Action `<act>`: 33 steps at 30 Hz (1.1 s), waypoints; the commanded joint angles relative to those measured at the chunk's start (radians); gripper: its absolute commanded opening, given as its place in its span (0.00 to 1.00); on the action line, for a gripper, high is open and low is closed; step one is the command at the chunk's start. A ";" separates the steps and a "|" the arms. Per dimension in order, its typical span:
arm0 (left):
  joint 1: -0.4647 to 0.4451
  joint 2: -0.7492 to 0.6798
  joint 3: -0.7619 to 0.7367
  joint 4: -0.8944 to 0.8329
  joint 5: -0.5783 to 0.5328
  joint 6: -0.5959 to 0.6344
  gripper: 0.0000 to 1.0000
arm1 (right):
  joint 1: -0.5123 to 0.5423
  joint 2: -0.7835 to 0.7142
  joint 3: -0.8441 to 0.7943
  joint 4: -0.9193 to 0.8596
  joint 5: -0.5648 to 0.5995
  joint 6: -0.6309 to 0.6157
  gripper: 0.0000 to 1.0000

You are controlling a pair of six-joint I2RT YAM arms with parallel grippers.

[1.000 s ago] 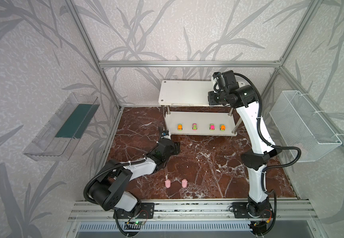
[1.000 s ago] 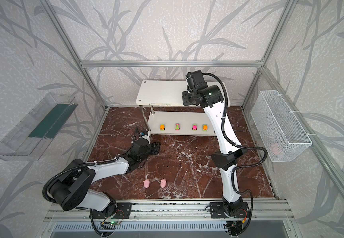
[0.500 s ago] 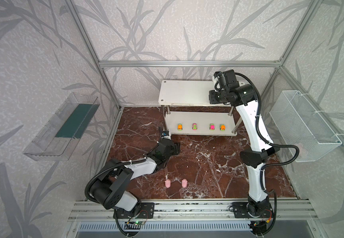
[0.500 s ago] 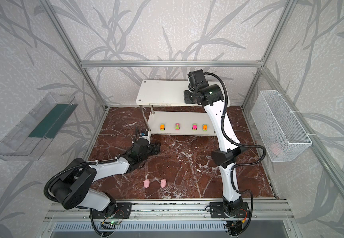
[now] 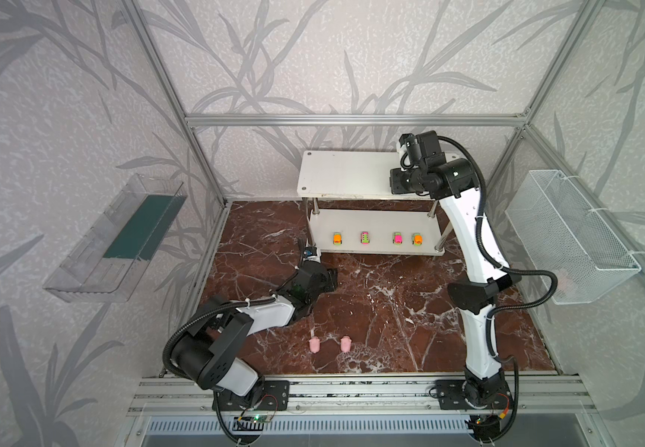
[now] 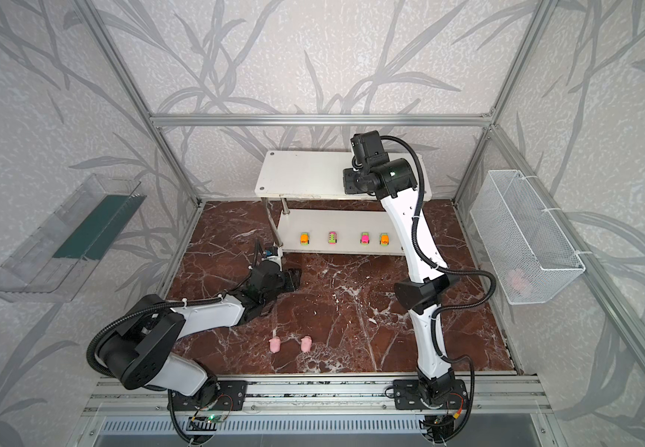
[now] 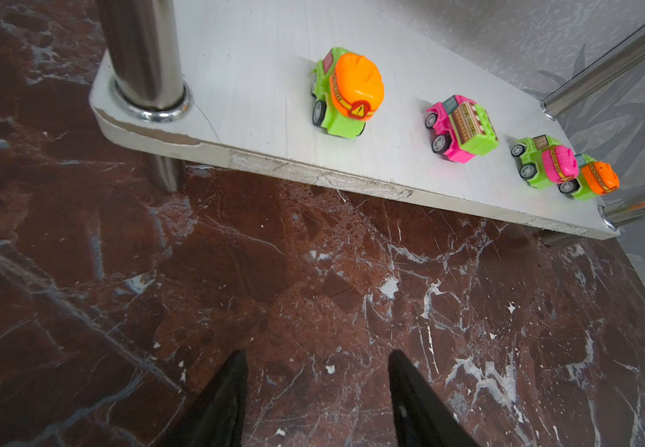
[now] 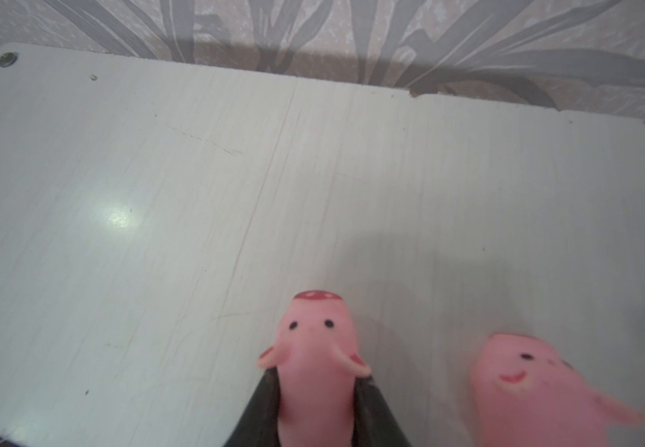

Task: Place and organize the plastic toys onto the shelf
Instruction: 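Lower the pink pig next to the other pigs and open the right gripper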

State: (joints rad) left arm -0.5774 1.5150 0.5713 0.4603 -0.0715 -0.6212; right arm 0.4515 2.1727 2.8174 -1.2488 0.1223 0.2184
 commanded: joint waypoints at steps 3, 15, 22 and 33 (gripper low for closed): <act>0.004 0.008 -0.013 0.018 0.007 -0.007 0.57 | -0.002 0.002 0.026 0.025 -0.015 0.019 0.28; 0.011 0.002 -0.011 0.016 0.012 -0.002 0.57 | -0.002 0.032 0.026 0.027 -0.038 0.043 0.28; 0.015 0.007 -0.010 0.017 0.015 -0.004 0.57 | 0.000 0.037 0.023 0.025 -0.048 0.040 0.40; 0.019 0.009 -0.004 0.007 0.019 -0.002 0.57 | -0.002 -0.005 0.037 0.059 -0.049 0.024 0.56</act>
State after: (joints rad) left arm -0.5652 1.5150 0.5713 0.4644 -0.0570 -0.6209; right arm 0.4515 2.1841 2.8201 -1.2045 0.0845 0.2569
